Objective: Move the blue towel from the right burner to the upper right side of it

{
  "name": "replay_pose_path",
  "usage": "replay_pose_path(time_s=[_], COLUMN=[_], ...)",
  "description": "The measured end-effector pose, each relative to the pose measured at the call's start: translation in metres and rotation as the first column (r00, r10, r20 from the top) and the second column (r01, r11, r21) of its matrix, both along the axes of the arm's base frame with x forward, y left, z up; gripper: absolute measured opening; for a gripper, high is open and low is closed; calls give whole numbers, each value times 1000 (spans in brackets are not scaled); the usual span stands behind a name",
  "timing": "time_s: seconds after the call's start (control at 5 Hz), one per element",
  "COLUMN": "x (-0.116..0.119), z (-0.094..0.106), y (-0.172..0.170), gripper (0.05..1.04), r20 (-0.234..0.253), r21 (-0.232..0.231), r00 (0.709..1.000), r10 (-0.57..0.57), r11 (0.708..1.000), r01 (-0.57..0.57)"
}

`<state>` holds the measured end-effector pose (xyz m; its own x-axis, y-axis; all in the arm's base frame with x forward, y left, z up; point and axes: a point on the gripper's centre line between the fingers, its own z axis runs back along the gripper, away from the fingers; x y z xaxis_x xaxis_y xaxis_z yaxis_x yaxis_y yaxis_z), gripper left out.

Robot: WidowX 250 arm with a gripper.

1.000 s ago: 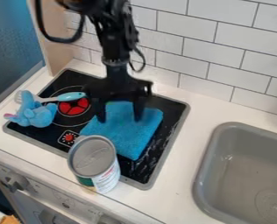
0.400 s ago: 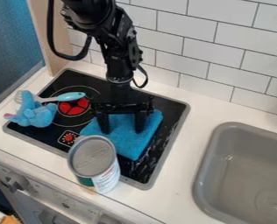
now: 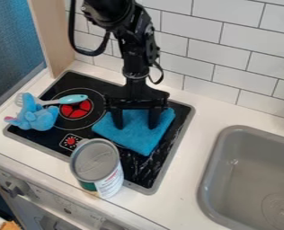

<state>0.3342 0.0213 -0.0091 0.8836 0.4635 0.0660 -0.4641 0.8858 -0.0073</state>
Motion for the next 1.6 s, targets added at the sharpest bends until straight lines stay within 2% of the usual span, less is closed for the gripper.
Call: replay_pose_path(time_s=[0.4,0.6,0.8,1.4,1.6], x=[32,46,53,58,61], z=[1,1,3,7,17], y=[-22,-30,-40,-55,-55], gripper=[1001,1001,999,999,999], r20=[-5,-25,-24,-16,14], r21=[-16,-46,-55,-65,-66], r00=[998,997,996,991,991], r10=[-61,-73,-91,-135,-134], r11=[998,996,994,989,989], r01=[61,72,90,134,135])
